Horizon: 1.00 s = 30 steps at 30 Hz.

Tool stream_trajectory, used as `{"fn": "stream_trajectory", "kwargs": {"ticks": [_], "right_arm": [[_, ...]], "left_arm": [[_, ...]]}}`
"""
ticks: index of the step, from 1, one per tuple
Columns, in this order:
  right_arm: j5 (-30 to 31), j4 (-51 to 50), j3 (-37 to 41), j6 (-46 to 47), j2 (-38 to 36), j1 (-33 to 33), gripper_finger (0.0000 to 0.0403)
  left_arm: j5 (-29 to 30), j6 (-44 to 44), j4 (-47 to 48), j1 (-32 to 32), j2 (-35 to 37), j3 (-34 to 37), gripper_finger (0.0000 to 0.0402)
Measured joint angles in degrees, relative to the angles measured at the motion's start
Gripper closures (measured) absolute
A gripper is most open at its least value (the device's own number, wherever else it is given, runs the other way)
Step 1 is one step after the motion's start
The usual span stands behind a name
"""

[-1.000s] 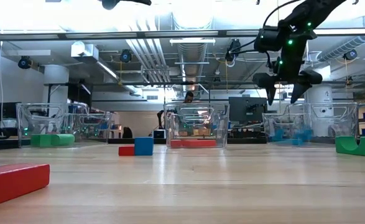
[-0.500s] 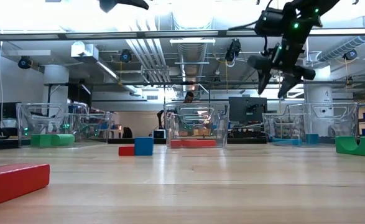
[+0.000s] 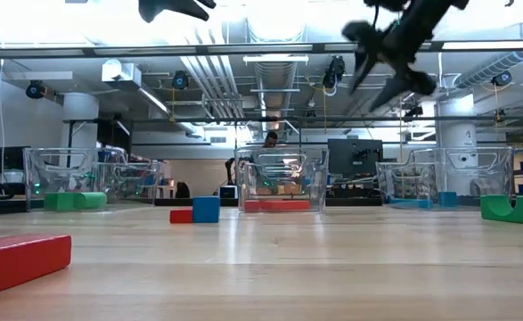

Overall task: Sort blocks
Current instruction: Put the green wooden block into the left transparent bin

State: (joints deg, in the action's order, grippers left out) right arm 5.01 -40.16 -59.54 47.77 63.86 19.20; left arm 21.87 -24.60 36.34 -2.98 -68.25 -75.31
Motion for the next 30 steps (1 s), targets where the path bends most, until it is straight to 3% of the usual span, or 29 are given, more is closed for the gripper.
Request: {"fn": "stream_trajectory", "kwargs": {"ticks": [9,18,26,30], "right_arm": [[-6.48,-1.64,-6.28,4.92,0.02,-10.83,0.0174],[-16.41,-14.61,-6.85,14.78,0.38,-17.63,0.0164],[-17.21,-31.41,-6.25,21.86,0.87,-22.21,0.0132],[-17.14,-32.75,-3.0,23.22,0.7,-23.87,0.0113]], "left_arm": [[0.11,1.33,0.26,0.0,0.0,0.0,0.0301],[0.13,3.0,0.23,0.0,0.0,0.0,0.0301],[0.26,3.56,0.21,-0.11,-0.02,0.0,0.0301],[0.28,4.37,0.21,-0.11,-0.02,0.0,0.0301]]}}
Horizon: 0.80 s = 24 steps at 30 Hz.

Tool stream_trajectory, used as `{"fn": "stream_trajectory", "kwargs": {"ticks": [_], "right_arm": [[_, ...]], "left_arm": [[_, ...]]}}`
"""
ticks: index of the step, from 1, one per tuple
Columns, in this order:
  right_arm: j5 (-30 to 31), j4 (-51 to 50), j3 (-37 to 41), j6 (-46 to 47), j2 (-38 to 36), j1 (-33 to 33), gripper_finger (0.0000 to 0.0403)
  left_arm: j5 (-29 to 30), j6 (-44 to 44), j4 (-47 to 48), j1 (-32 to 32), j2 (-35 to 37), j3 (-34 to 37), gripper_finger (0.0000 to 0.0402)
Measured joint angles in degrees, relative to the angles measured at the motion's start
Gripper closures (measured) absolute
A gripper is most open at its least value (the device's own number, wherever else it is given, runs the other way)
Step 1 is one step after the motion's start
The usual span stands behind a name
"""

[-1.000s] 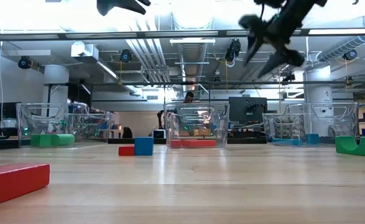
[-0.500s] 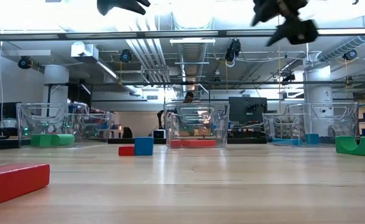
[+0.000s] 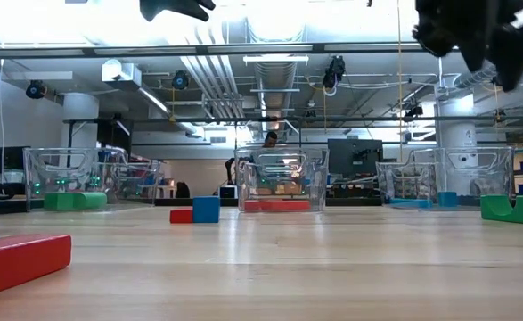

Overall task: Sort blocks
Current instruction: Put the green wooden block into the left transparent bin

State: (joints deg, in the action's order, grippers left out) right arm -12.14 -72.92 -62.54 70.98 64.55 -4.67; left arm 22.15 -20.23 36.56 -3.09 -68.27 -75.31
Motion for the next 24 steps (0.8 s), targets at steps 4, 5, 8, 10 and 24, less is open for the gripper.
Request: {"fn": "stream_trajectory", "kwargs": {"ticks": [4,5,8,10,24], "right_arm": [[0.16,0.18,4.66,1.4,0.12,-0.37,0.01],[0.23,0.43,6.0,1.73,0.18,-0.36,0.0098],[1.71,1.54,9.82,2.64,0.22,-0.32,0.0097],[2.62,2.65,12.03,2.68,0.22,-0.32,0.01],[3.25,18.87,25.23,4.43,2.61,-0.32,0.013]], "left_arm": [[0.01,0.03,0.0,0.0,0.0,0.0,0.0301],[0.01,0.03,0.0,0.0,0.0,0.0,0.0301],[0.01,0.03,-0.02,0.0,0.0,0.0,0.0301],[0.01,-0.05,-0.02,0.0,0.0,0.0,0.0301],[0.01,-0.21,-0.37,0.0,0.0,0.0,0.0301]]}}
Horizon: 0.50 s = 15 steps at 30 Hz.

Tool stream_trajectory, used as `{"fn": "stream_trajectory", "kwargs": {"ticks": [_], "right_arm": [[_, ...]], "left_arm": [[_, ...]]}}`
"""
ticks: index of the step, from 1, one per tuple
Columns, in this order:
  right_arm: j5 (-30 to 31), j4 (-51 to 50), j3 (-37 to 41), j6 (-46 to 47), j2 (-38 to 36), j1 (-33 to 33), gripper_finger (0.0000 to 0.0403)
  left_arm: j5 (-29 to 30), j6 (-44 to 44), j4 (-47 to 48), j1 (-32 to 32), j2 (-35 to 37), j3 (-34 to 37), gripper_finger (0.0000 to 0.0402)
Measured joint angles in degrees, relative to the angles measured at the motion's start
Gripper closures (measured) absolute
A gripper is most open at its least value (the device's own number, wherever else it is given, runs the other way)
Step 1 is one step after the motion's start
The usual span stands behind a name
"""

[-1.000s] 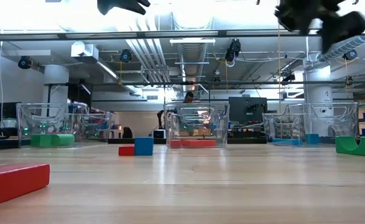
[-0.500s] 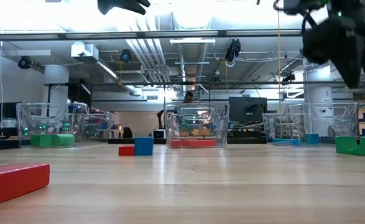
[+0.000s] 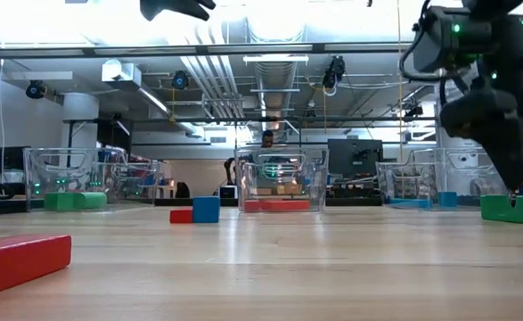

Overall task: Sort blocks
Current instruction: Put the green wooden block into the left transparent bin

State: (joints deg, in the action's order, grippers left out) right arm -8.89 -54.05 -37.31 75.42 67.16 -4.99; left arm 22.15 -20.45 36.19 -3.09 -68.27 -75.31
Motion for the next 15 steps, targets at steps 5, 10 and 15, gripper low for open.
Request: {"fn": "stream_trajectory", "kwargs": {"ticks": [5,10,15], "right_arm": [[0.11,4.72,2.01,-0.48,2.28,0.0,0.0136],[1.03,8.52,3.37,-0.56,6.08,0.0,0.0145],[1.01,8.82,2.95,-1.56,10.2,0.0,0.0165]], "left_arm": [[0.0,-0.13,-0.13,0.0,0.0,0.0,0.0301],[-0.02,-0.17,-0.16,0.0,0.0,0.0,0.0301],[-0.02,-0.18,-0.16,0.0,0.0,0.0,0.0301]]}}
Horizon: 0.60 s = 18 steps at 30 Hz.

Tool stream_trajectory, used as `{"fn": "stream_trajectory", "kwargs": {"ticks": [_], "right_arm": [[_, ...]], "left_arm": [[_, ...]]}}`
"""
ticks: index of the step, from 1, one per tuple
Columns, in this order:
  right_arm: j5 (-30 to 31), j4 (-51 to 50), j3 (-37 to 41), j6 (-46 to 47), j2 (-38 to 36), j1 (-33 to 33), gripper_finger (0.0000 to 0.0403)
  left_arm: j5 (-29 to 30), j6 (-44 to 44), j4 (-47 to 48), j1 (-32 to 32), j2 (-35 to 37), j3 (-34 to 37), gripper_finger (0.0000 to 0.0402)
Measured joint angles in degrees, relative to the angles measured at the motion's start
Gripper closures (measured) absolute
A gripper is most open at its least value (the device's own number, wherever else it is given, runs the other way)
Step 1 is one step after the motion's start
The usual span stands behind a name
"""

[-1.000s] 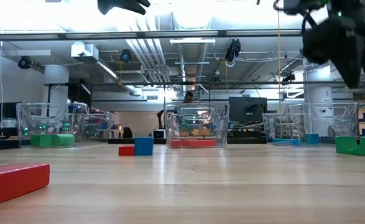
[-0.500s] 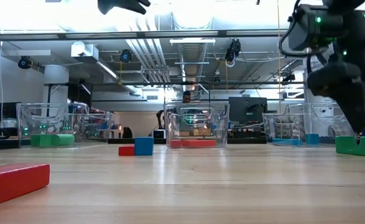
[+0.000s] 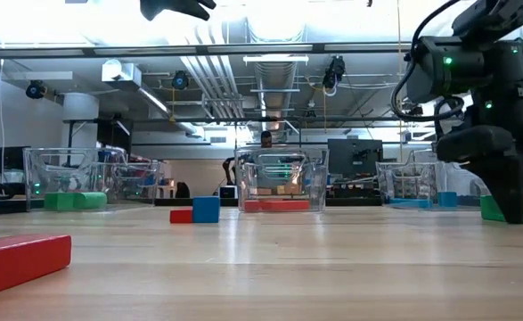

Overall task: Sort blocks
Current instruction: Put the green wooden block into the left transparent bin

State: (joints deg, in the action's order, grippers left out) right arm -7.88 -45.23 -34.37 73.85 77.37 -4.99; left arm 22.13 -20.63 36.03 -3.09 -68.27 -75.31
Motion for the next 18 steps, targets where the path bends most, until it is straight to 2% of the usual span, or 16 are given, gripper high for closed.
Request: {"fn": "stream_trajectory", "kwargs": {"ticks": [5,11,18], "right_arm": [[0.0,0.41,-0.21,-0.42,1.44,0.0,0.0204],[0.15,0.59,-0.14,-1.15,0.41,0.0,0.0278],[-2.46,1.03,-1.56,-3.14,-6.01,0.0,0.0279]], "left_arm": [[0.01,-0.02,0.0,0.0,0.0,0.0,0.0301],[0.0,0.26,0.0,0.0,0.0,0.0,0.0301],[-0.07,0.64,-0.15,0.0,0.0,0.0,0.0301]]}}
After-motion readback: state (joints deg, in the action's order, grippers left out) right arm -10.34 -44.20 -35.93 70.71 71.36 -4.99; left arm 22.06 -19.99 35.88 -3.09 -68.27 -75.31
